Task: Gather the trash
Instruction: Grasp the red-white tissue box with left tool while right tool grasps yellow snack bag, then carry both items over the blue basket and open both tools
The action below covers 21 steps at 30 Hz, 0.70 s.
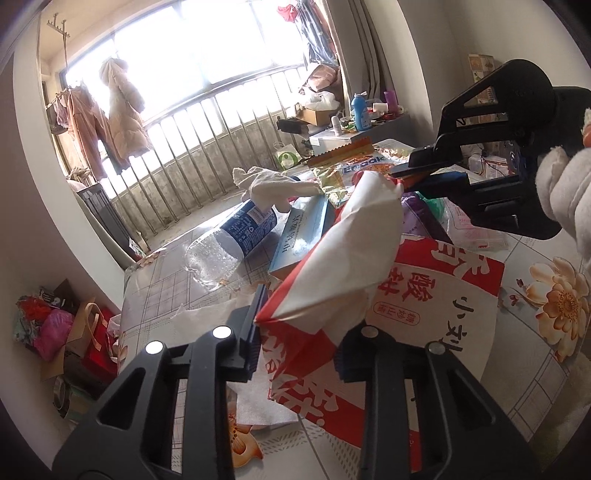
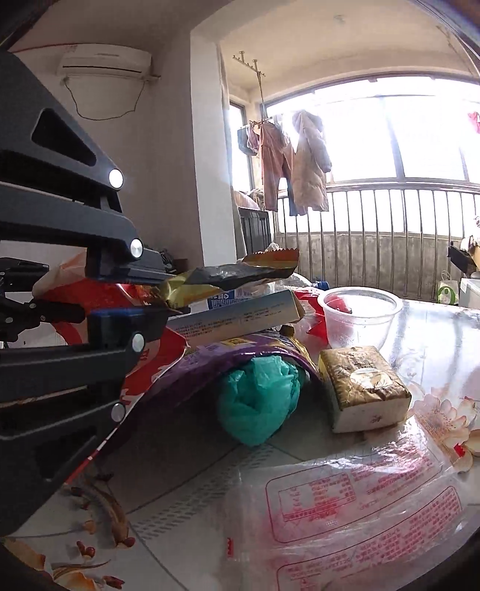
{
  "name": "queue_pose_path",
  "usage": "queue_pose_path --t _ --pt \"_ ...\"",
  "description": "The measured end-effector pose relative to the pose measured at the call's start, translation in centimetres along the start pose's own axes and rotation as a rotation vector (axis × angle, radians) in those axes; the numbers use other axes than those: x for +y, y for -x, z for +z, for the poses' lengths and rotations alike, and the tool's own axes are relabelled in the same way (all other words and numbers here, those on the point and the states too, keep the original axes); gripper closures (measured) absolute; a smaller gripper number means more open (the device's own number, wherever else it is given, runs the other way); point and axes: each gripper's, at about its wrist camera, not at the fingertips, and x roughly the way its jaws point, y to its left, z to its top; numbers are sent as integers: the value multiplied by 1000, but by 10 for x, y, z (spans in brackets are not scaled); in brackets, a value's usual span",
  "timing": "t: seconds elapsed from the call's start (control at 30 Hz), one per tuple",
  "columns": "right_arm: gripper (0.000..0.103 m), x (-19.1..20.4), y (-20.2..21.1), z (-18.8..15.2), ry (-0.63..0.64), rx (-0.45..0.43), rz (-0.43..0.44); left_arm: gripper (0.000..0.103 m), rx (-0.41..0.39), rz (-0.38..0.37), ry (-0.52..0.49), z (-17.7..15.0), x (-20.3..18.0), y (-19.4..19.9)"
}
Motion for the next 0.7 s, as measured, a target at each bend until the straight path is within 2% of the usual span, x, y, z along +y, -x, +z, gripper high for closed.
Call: queue_pose_path --t 0.2,0.33,0.53,0.7 --pt "94 36 43 -9 114 -27 110 75 -59 31 4 13 6 39" --pt "94 55 96 -18 226 -102 160 75 -104 8 52 33 12 65" --pt "95 59 210 -22 337 -328 170 76 -168 -123 68 80 -3 85" --pt "95 37 313 -23 351 -582 98 76 -140 -336 20 137 -61 65"
